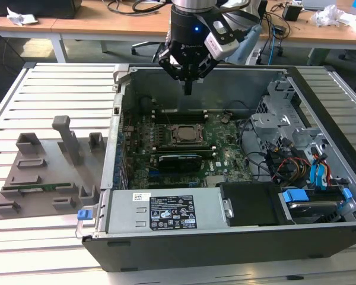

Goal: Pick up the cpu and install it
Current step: 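Install the first cpu locking lever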

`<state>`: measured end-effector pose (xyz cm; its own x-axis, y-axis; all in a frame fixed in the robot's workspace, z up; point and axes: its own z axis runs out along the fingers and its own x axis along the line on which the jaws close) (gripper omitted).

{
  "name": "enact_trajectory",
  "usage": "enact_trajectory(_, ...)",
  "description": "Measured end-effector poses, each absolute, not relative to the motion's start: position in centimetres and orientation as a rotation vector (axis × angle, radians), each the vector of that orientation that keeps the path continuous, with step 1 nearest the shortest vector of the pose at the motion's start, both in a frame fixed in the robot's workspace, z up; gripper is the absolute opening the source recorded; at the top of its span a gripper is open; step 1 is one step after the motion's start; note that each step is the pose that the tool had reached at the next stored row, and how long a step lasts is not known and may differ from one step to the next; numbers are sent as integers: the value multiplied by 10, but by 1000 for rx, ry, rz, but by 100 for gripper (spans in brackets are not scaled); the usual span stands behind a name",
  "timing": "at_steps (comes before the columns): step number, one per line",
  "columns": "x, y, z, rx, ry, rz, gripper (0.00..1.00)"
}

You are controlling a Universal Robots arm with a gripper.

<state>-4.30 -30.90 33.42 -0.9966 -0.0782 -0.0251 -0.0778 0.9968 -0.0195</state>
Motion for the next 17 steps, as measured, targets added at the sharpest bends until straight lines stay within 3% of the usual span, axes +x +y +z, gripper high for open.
enact_trajectory(17,-56,-308,333,-122,3113,-29,11)
